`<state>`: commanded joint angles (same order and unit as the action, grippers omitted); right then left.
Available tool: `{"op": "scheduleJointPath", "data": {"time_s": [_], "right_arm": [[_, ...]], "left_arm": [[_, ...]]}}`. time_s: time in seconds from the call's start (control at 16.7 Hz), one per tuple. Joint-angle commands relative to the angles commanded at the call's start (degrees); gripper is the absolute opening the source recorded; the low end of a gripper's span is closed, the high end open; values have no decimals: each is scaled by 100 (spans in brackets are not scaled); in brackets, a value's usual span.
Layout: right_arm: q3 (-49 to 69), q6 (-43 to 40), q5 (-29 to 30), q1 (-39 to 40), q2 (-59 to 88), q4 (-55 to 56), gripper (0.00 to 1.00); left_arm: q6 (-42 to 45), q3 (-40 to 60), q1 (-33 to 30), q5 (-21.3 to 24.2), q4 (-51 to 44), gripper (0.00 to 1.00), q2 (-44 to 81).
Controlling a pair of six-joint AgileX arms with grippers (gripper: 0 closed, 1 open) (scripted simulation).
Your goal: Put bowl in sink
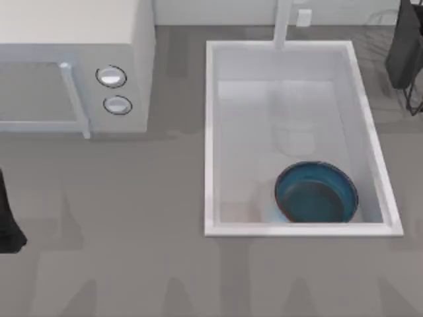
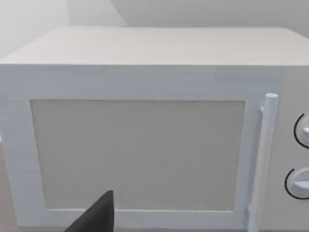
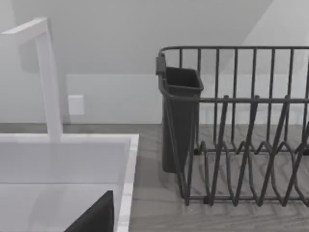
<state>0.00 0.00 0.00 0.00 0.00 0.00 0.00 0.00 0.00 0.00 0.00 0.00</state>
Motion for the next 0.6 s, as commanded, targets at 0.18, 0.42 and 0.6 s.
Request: {"op": "scheduleJointPath", "data": {"time_s": [0.18,0.42,0.6], "right_arm": [[55,10,-3,13,57,-37,100],[828,146,-15,153,892,-530,100],[1837,323,-9,315,2149,-1175,100]], "left_arm": [[0,0,0,0,0,100,0],[0,0,0,0,0,100,0],[0,0,0,0,0,100,0]]}}
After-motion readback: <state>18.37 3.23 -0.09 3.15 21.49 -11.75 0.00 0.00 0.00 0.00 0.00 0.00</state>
